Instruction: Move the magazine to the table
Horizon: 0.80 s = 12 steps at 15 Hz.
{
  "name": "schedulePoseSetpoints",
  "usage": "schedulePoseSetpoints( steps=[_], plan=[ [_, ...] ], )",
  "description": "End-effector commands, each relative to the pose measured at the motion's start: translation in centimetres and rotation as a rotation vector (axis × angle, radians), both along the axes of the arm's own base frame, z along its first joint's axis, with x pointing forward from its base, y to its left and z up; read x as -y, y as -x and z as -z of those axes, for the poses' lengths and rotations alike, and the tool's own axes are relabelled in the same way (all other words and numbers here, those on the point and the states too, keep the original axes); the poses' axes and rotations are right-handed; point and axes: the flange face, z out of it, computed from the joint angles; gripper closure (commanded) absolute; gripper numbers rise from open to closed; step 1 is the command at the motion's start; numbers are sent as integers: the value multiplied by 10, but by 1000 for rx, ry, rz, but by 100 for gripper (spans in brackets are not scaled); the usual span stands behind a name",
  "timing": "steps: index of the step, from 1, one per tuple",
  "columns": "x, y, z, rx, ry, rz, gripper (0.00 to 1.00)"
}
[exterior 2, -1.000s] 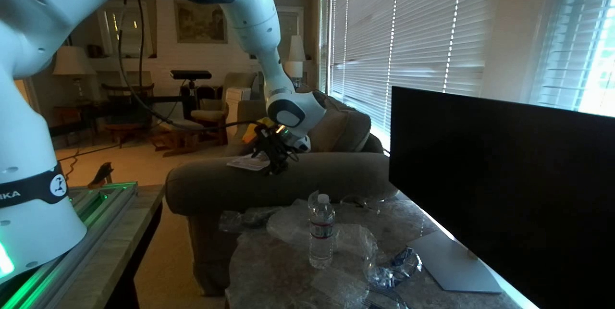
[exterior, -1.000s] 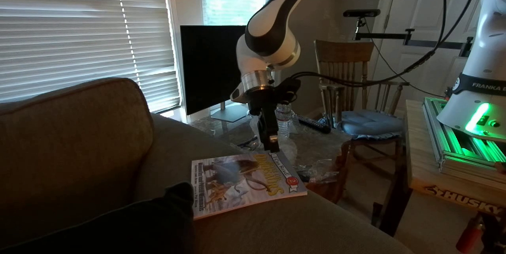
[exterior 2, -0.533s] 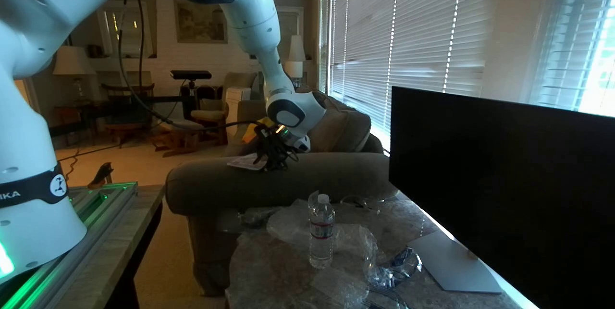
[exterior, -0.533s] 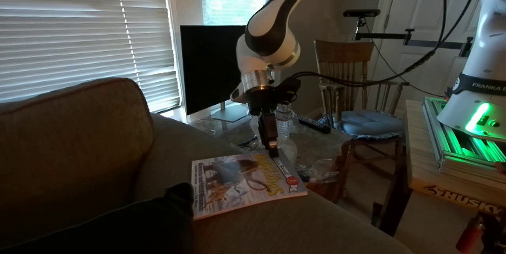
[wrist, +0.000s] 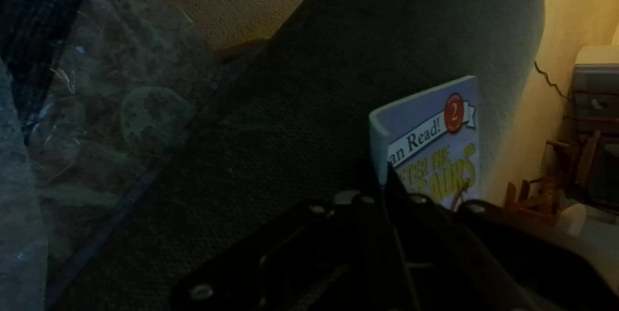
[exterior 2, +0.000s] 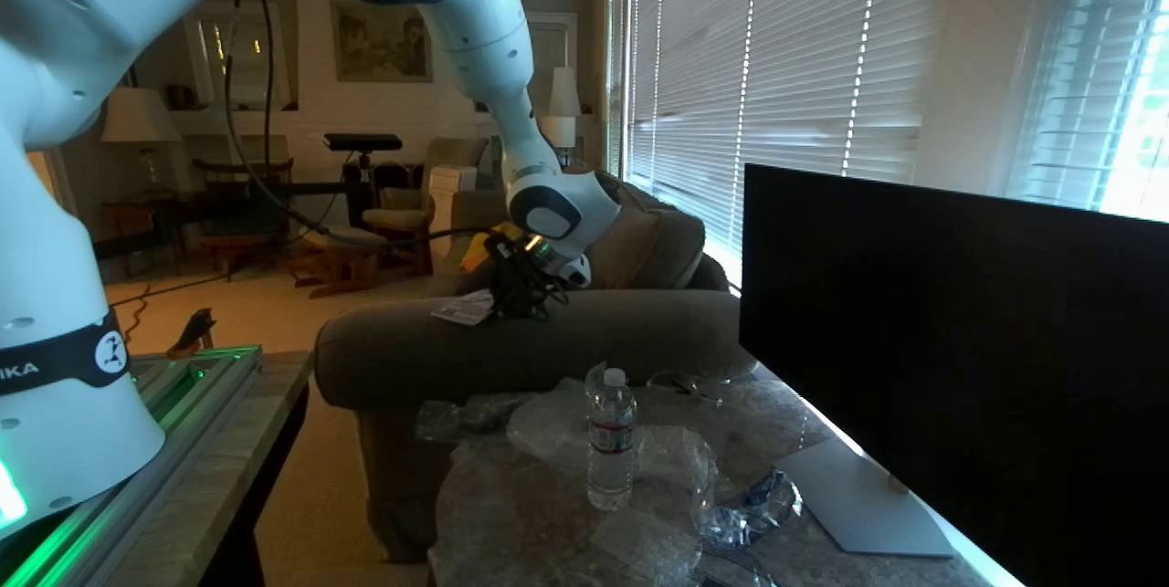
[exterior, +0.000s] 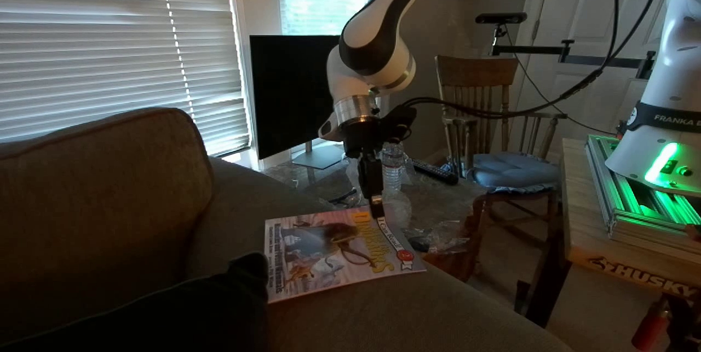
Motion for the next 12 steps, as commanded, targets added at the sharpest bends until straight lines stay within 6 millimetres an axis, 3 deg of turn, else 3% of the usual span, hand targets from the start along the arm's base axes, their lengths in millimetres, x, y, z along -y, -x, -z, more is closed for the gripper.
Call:
schedulePoseSetpoints(
  steps=[1, 12],
  plan=[
    [7, -2, -12, -7, 26, -30, 99],
    [84, -30, -44, -70, 116, -116, 99]
  ],
)
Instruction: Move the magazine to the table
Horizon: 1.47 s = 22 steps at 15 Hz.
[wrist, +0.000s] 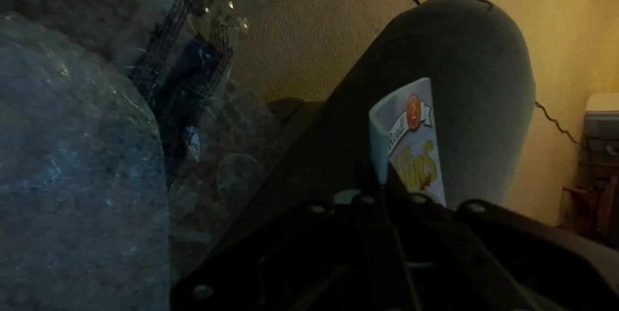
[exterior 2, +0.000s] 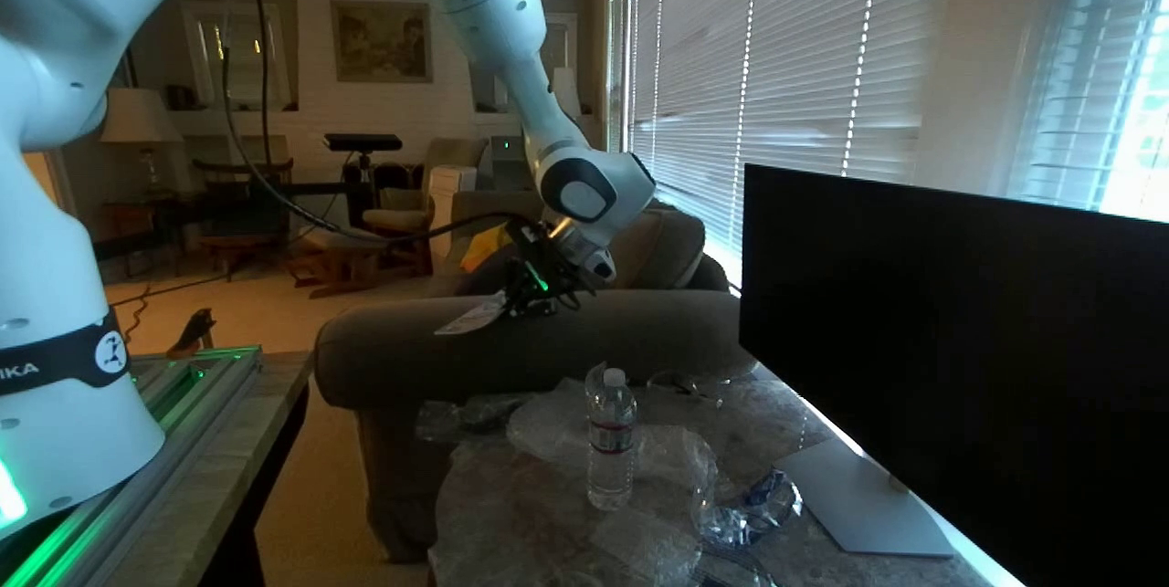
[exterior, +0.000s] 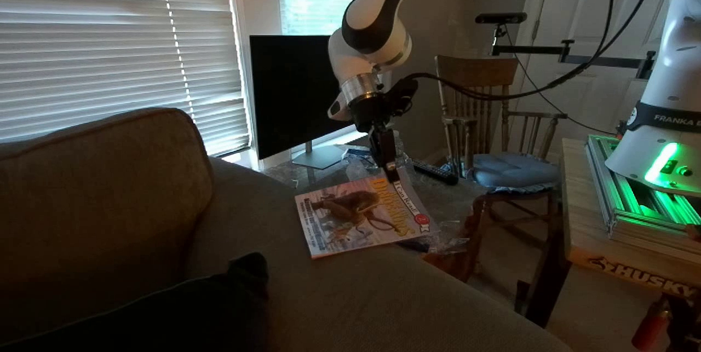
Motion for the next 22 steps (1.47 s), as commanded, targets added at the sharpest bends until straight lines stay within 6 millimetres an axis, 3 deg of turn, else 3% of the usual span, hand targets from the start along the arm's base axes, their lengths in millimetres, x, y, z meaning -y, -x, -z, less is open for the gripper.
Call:
schedulePoseSetpoints(
  steps=[1, 13, 22],
  plan=[
    [22, -9, -13, -19, 29, -44, 99],
    [95, -28, -4, -112, 122, -86, 99],
    [119, -27, 17, -168, 284, -242, 99]
  ],
)
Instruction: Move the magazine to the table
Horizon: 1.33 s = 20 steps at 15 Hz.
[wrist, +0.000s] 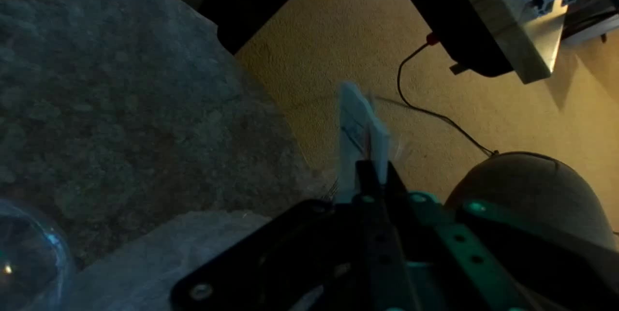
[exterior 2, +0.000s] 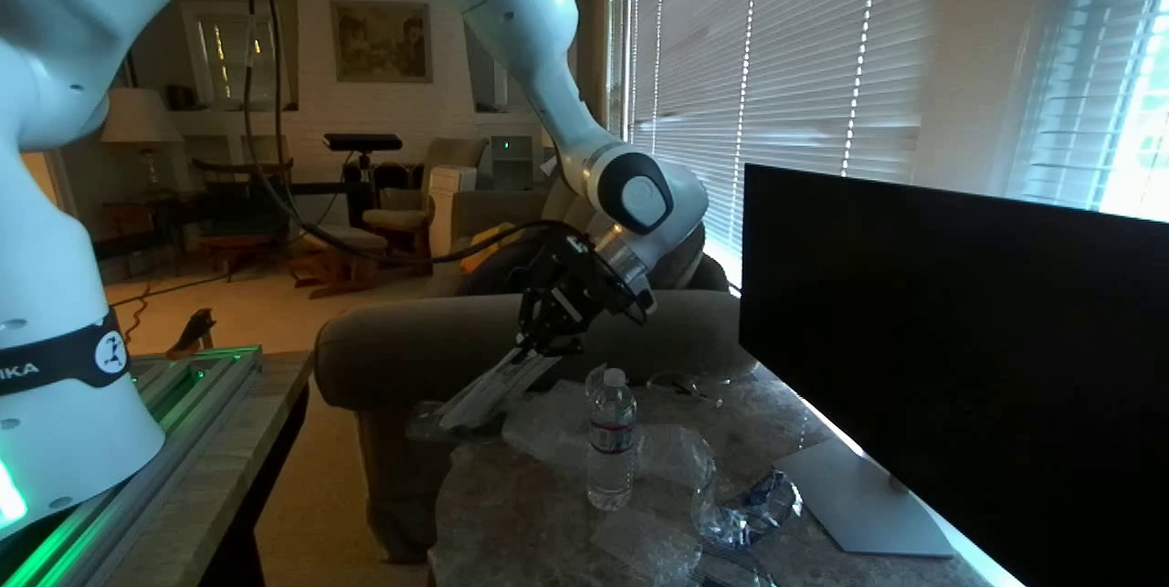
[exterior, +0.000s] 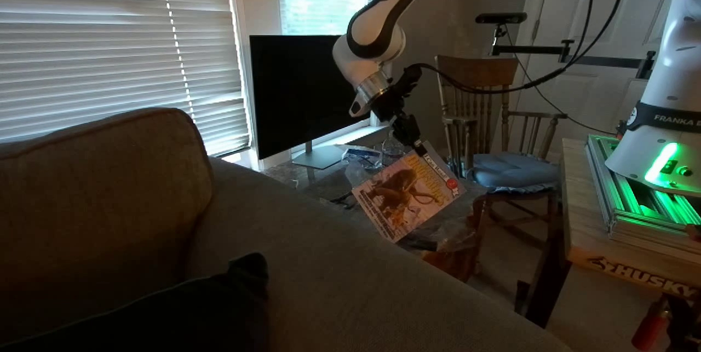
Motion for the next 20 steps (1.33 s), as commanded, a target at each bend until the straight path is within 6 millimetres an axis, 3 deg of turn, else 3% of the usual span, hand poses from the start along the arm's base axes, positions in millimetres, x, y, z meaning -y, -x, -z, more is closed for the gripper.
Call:
schedulePoseSetpoints(
  steps=[1, 7, 20],
  plan=[
    [0, -3, 12, -34, 60, -87, 99],
    [0, 1, 30, -37, 108, -155, 99],
    [-20, -14, 61, 171, 89, -128, 99]
  ],
)
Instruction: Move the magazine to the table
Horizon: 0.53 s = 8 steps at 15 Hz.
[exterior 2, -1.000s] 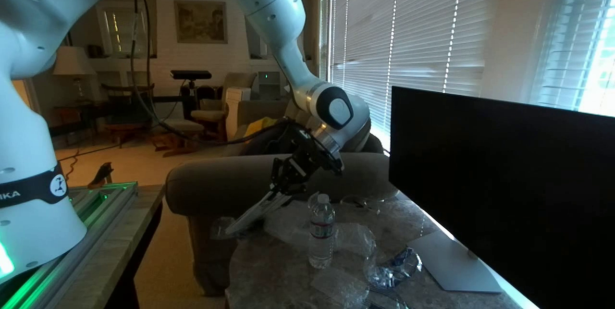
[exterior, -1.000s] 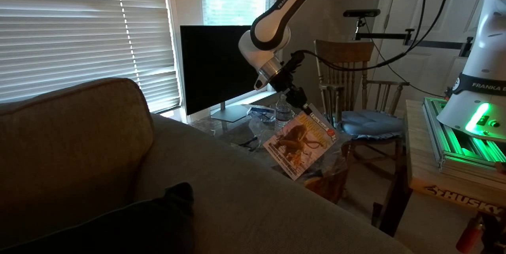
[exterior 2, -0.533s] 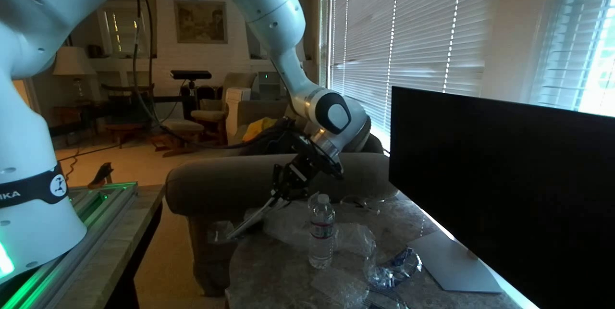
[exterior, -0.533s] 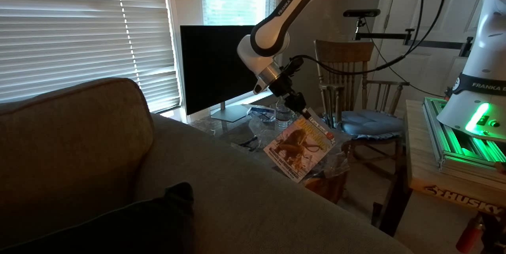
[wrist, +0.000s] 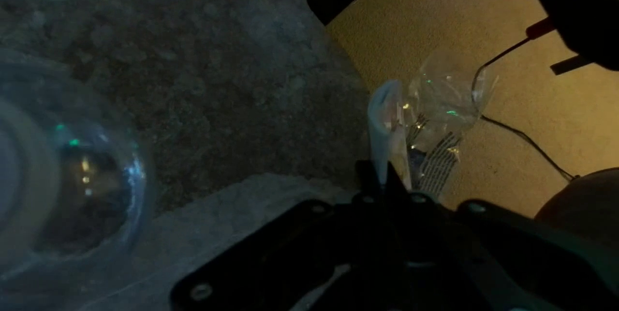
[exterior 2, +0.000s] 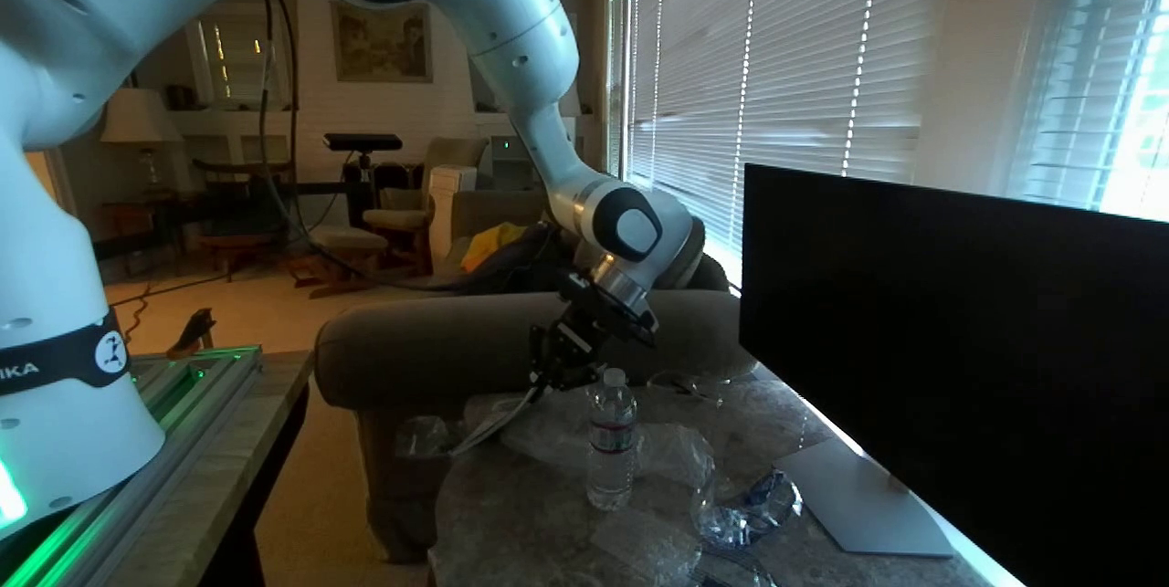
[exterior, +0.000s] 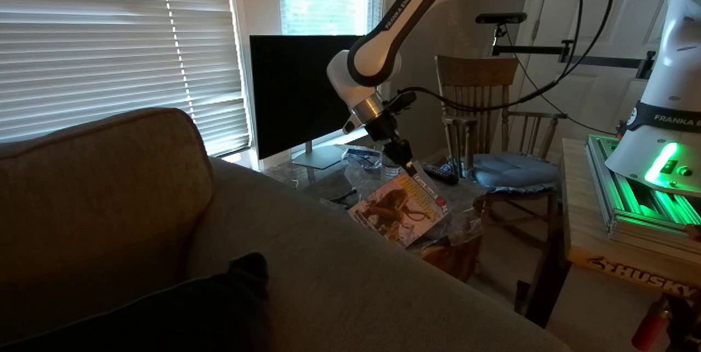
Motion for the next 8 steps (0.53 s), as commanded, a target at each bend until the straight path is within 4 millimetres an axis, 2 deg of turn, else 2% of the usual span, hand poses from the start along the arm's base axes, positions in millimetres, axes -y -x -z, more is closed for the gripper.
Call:
schedulePoseSetpoints(
  steps=[1, 8],
  plan=[
    [-5, -6, 14, 77, 28, -16, 99],
    [-3, -9, 33, 176, 68, -86, 99]
  ],
)
